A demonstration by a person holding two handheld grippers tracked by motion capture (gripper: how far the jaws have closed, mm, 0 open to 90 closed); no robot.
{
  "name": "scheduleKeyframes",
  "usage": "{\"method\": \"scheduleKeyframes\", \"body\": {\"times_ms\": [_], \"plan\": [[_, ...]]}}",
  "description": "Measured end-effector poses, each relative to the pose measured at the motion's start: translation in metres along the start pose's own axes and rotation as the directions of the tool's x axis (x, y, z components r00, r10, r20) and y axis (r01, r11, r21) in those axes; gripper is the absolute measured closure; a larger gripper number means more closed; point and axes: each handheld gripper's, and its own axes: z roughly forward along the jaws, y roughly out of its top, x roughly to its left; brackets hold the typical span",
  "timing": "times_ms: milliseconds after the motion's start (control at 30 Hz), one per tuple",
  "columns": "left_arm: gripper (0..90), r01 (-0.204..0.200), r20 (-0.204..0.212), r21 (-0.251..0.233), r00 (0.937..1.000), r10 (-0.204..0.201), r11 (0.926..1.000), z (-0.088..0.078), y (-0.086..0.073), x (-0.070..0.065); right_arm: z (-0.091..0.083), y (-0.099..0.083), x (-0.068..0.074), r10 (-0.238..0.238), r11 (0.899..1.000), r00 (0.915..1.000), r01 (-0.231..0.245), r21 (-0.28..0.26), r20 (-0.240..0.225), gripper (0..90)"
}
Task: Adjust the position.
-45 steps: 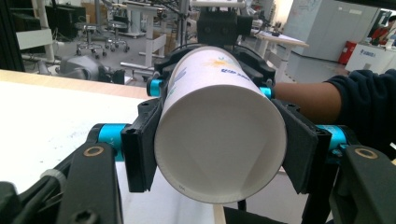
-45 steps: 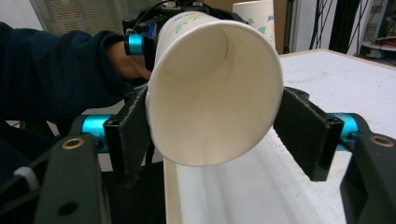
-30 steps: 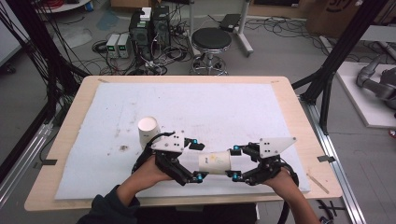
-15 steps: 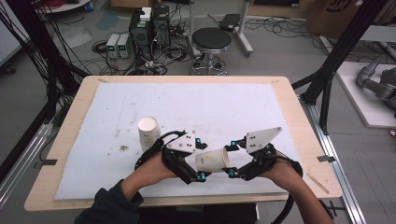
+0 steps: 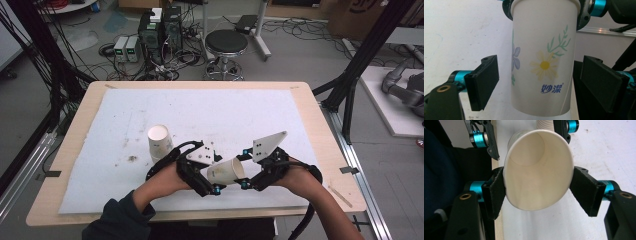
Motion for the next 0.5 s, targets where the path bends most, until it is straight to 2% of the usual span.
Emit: {"method": "scheduleKeyframes", "body": {"times_ms": [233, 500], "plan": [[17.2, -0.006, 0.005, 0.037, 1.0, 0.006, 0.9993, 0.004, 0.0, 0.0, 0.005, 0.007, -0.001, -0.012, 0.998, 0.9999, 0.012, 0.059, -0.001, 31.5], [19.0, -0.013, 0.004, 0.083, 0.9999, 0.013, 0.9965, 0.01, 0.0, 0.001, 0.013, 0.017, -0.001, -0.042, 0.989, 0.9991, 0.042, 0.142, -0.001, 31.4]]}}
